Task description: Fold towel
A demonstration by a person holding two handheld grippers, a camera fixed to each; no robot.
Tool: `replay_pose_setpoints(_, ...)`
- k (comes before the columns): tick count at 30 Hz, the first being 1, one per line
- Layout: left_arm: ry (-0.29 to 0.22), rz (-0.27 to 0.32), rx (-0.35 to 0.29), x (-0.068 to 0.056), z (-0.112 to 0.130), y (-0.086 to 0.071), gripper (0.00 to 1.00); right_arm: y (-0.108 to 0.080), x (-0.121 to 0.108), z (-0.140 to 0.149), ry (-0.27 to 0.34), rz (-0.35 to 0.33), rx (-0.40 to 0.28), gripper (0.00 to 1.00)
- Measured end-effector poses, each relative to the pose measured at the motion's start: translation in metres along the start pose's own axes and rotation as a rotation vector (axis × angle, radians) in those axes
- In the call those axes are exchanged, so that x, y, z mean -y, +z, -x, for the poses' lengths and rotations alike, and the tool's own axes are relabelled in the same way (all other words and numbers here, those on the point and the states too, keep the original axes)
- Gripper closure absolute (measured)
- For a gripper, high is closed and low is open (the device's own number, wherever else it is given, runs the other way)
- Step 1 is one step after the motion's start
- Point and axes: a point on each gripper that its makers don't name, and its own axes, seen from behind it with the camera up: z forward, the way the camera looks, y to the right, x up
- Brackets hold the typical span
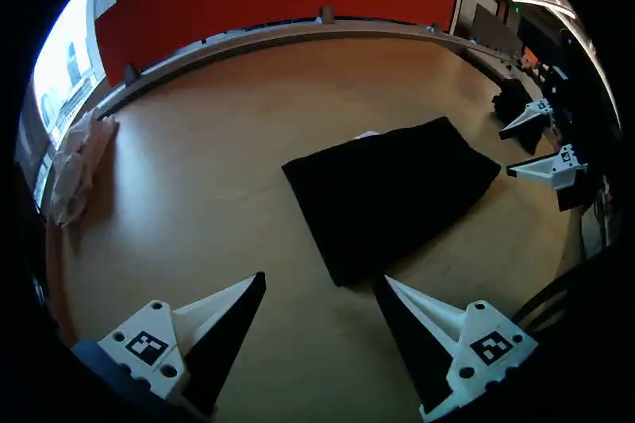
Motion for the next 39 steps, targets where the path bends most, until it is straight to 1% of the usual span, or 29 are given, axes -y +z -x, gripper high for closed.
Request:
replay_pose_setpoints(12, -0.052, -0.047, -0.018, 0.006, 0.015, -0.015, 0.0, 0.004, 0.005, 0.0, -0.053, -0.043, 0.011, 0.0)
replay_pose_setpoints(18, -0.094, -0.077, -0.034, 0.011, 0.023, -0.023, 0.0, 0.005, 0.007, -0.001, -0.086, -0.065, 0.019, 0.0)
replay_pose_setpoints(23, -0.123, -0.094, -0.038, 0.015, 0.029, -0.029, 0.0, 0.007, 0.009, -0.002, -0.1, -0.078, 0.023, 0.0)
replay_pose_setpoints(35, -0.157, -0.13, -0.049, 0.026, 0.039, -0.036, 0.0, 0.011, 0.011, 0.003, -0.131, -0.096, 0.031, 0.0)
replay_pose_setpoints(39, -0.172, -0.141, -0.054, 0.028, 0.044, -0.038, 0.0, 0.013, 0.012, 0.006, -0.138, -0.102, 0.036, 0.0)
